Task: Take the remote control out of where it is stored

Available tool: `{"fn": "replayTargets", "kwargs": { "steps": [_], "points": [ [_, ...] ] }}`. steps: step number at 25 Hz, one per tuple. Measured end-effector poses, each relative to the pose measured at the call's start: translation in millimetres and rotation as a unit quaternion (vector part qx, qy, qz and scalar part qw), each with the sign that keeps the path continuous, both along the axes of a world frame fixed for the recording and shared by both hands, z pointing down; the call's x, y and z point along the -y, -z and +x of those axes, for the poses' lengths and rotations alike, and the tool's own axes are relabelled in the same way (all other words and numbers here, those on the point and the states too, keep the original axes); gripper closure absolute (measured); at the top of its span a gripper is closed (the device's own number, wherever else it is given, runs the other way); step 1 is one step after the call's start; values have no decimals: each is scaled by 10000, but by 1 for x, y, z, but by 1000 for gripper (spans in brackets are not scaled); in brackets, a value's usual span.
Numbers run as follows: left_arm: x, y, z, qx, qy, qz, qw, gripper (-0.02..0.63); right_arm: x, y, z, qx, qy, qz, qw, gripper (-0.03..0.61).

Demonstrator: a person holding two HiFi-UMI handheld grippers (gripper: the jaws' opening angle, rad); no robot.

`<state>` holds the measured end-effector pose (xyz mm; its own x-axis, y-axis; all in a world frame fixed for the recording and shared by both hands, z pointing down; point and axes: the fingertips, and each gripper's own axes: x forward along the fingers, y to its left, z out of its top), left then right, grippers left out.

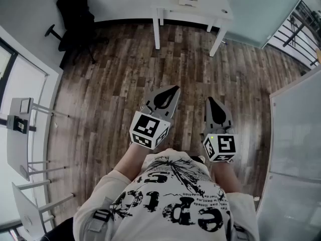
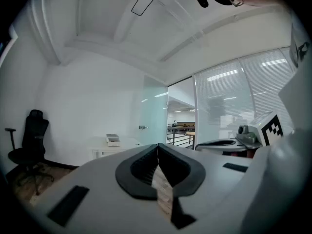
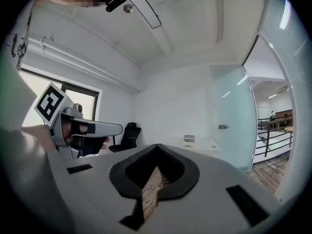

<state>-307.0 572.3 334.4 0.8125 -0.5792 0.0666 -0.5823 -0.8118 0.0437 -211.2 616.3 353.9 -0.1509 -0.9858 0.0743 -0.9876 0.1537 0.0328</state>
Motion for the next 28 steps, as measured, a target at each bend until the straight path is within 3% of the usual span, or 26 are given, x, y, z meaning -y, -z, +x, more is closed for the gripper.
{"fn": "replayTargets", "kwargs": {
  "steps": [16, 28],
  "points": [
    [-6, -7, -7, 144, -33, -107, 9998, 604, 2, -18, -6, 73, -71, -333, 9994, 581],
    [8, -37, 13, 104, -50, -549, 9984, 604, 5, -41, 21, 98, -216, -670, 9975, 581]
  ]
}}
